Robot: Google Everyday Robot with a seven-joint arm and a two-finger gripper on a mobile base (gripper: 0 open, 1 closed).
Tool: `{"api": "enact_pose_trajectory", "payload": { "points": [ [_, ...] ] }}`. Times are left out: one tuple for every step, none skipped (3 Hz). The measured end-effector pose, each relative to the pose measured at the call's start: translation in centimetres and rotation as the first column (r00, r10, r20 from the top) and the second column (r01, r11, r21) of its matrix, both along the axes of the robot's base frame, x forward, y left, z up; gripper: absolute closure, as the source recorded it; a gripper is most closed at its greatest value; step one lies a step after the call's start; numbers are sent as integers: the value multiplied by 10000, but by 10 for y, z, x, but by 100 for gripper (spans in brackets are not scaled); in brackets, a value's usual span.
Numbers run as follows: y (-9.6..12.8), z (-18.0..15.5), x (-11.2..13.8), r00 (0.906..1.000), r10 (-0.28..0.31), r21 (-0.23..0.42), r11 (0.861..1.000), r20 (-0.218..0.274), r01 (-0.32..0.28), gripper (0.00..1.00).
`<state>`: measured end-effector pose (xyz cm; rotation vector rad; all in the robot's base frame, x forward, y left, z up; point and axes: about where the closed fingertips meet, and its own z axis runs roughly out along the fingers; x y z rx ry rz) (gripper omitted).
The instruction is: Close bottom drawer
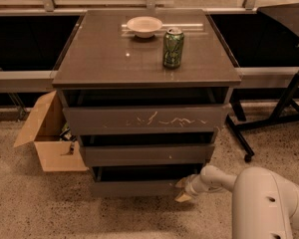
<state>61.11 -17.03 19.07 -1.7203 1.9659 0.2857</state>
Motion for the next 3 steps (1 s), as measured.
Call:
{"api": "enact_pose_trajectory", "payload": {
  "points": [
    [0,-2,0,10000,17,65,10000,-52,-17,0],
    [-4,2,-11,10000,-18,92,10000,33,18,0],
    [-8,10,-35,9999,1,124,9999,110,-2,0]
  ]
}}
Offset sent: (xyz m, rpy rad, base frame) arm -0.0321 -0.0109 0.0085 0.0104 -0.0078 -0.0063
